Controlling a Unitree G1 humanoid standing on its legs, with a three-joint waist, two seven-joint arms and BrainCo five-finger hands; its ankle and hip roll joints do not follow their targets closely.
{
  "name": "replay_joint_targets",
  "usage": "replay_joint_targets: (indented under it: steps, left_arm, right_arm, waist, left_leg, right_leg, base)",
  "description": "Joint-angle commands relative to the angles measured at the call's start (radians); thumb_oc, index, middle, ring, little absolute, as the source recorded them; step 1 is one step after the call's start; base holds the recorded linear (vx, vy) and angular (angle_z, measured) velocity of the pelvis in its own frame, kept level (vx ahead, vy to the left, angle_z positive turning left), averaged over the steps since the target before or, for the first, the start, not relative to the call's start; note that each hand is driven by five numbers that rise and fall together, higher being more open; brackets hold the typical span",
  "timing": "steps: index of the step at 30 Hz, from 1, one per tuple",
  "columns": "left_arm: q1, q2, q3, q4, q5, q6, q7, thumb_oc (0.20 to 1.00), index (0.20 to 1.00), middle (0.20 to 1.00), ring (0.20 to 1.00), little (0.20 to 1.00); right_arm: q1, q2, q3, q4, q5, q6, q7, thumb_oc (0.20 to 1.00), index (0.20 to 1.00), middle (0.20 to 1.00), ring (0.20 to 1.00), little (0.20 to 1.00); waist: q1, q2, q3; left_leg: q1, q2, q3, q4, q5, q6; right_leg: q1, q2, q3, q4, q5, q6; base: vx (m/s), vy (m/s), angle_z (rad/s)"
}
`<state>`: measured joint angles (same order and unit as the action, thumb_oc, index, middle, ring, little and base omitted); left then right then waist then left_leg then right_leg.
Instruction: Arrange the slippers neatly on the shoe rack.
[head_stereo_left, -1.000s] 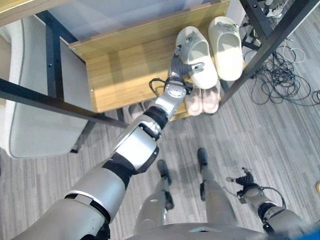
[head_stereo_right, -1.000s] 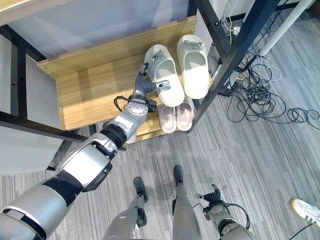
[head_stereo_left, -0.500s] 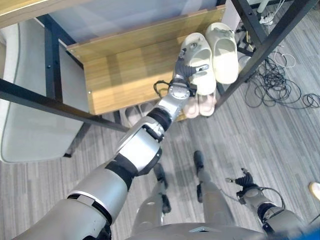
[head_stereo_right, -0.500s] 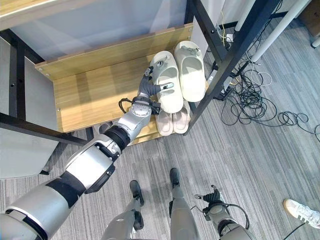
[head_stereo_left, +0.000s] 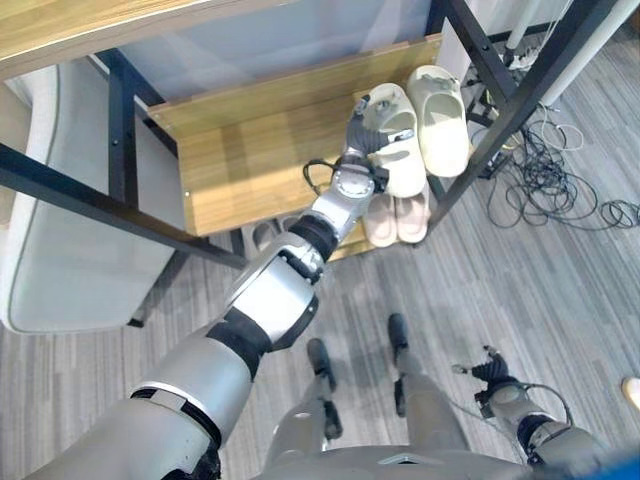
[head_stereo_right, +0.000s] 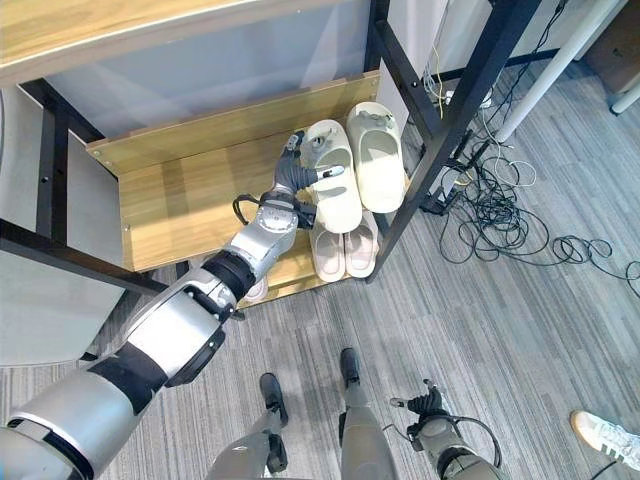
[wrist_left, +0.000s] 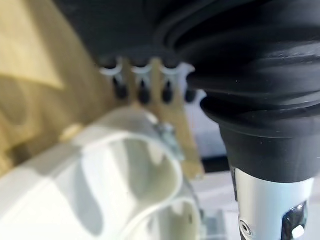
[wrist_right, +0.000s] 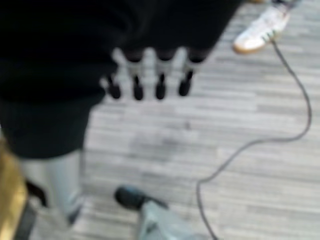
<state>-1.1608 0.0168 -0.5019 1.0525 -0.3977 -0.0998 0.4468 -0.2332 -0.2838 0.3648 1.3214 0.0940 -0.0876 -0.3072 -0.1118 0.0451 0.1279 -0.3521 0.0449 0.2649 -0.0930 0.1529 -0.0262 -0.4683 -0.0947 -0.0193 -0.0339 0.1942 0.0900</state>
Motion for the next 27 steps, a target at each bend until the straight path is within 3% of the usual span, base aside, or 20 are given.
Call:
replay_joint_targets:
  steps: [1,5,6,7,9,19,23,24,26,27]
  left_arm:
    - [-0.083,0.003,0.077,-0.035,0.057,-0.066,0.041,1.000,1.000,1.000,1.000,1.000]
    - [0.072,0.023,0.094,-0.287,0.046,-0.127,0.079,1.000,1.000,1.000,1.000,1.000]
    - [0.153,0.047,0.096,-0.425,0.075,-0.146,0.086,1.000,1.000,1.000,1.000,1.000]
    - [0.153,0.047,0.096,-0.425,0.075,-0.146,0.086,1.000,1.000,1.000,1.000,1.000]
    - [0.246,0.088,0.102,-0.585,0.148,-0.151,0.095,1.000,1.000,1.000,1.000,1.000]
    - [0.365,0.173,0.114,-0.816,0.354,-0.145,0.128,1.000,1.000,1.000,1.000,1.000]
    - [0.512,0.222,0.099,-0.927,0.335,-0.177,0.053,1.000,1.000,1.000,1.000,1.000]
    - [0.634,0.270,0.110,-1.035,0.228,-0.220,-0.036,1.000,1.000,1.000,1.000,1.000]
    - [0.710,0.312,0.115,-1.099,0.196,-0.233,-0.087,1.000,1.000,1.000,1.000,1.000]
    - [0.843,0.384,0.138,-1.206,0.139,-0.248,-0.160,1.000,1.000,1.000,1.000,1.000]
  right_arm:
    - [-0.032,-0.060,0.005,-0.005,0.031,-0.006,0.003,1.000,1.000,1.000,1.000,1.000]
    - [-0.018,-0.042,-0.018,-0.024,0.044,-0.010,-0.002,1.000,1.000,1.000,1.000,1.000]
    - [-0.017,-0.033,-0.029,-0.033,0.049,-0.013,-0.002,1.000,1.000,1.000,1.000,1.000]
    - [-0.017,-0.033,-0.029,-0.033,0.049,-0.013,-0.002,1.000,1.000,1.000,1.000,1.000]
    - [-0.006,-0.020,-0.040,-0.035,0.049,-0.020,-0.001,1.000,1.000,1.000,1.000,1.000]
    - [0.014,-0.006,-0.050,-0.058,0.068,-0.047,0.002,1.000,1.000,1.000,1.000,1.000]
    - [0.023,0.012,-0.068,-0.062,0.075,-0.048,0.002,1.000,1.000,1.000,1.000,1.000]
    - [0.027,0.018,-0.091,-0.066,0.080,-0.040,0.000,1.000,1.000,1.000,1.000,1.000]
    - [0.034,0.022,-0.102,-0.069,0.078,-0.039,-0.005,1.000,1.000,1.000,1.000,1.000]
    - [0.037,0.023,-0.120,-0.072,0.075,-0.035,-0.003,1.000,1.000,1.000,1.000,1.000]
  waist:
    - [0.012,0.043,0.105]
    - [0.029,0.040,0.109]
    - [0.039,0.038,0.113]
    - [0.039,0.038,0.113]
    - [0.052,0.036,0.118]
    - [0.068,0.019,0.124]
    - [0.087,0.014,0.109]
    - [0.105,0.018,0.104]
    - [0.115,0.022,0.099]
    - [0.138,0.034,0.103]
  left_leg:
    - [-0.106,0.033,-0.152,0.082,-0.031,-0.041]
    - [-0.103,0.030,-0.159,0.090,-0.036,-0.041]
    - [-0.108,0.026,-0.160,0.096,-0.037,-0.042]
    - [-0.108,0.026,-0.160,0.096,-0.037,-0.042]
    - [-0.117,0.025,-0.163,0.104,-0.039,-0.044]
    - [-0.121,0.033,-0.175,0.109,-0.042,-0.047]
    - [-0.096,0.034,-0.180,0.115,-0.050,-0.047]
    - [-0.071,0.032,-0.185,0.120,-0.057,-0.045]
    - [-0.061,0.031,-0.186,0.119,-0.055,-0.045]
    - [-0.033,0.031,-0.188,0.117,-0.063,-0.044]
  right_leg:
    - [-0.037,-0.021,-0.068,0.078,-0.114,0.021]
    - [-0.029,-0.026,-0.073,0.087,-0.119,0.020]
    - [-0.031,-0.029,-0.076,0.089,-0.119,0.020]
    - [-0.031,-0.029,-0.076,0.089,-0.119,0.020]
    - [-0.034,-0.030,-0.079,0.093,-0.120,0.018]
    - [-0.030,-0.029,-0.089,0.098,-0.123,0.014]
    - [0.006,-0.028,-0.095,0.104,-0.133,0.013]
    - [0.038,-0.029,-0.103,0.105,-0.143,0.015]
    - [0.052,-0.031,-0.107,0.100,-0.142,0.015]
    - [0.084,-0.032,-0.112,0.098,-0.151,0.018]
  base:
    - [-0.02,-0.033,-0.01]
    - [-0.01,-0.007,0.03]
    - [-0.03,-0.010,0.07]
    - [-0.03,-0.005,0.07]
    - [-0.02,-0.007,0.08]
    - [-0.01,-0.007,0.02]
    - [0.04,-0.041,0.01]
    - [0.10,-0.047,0.03]
    - [0.06,-0.019,0.04]
    - [0.03,-0.009,0.22]
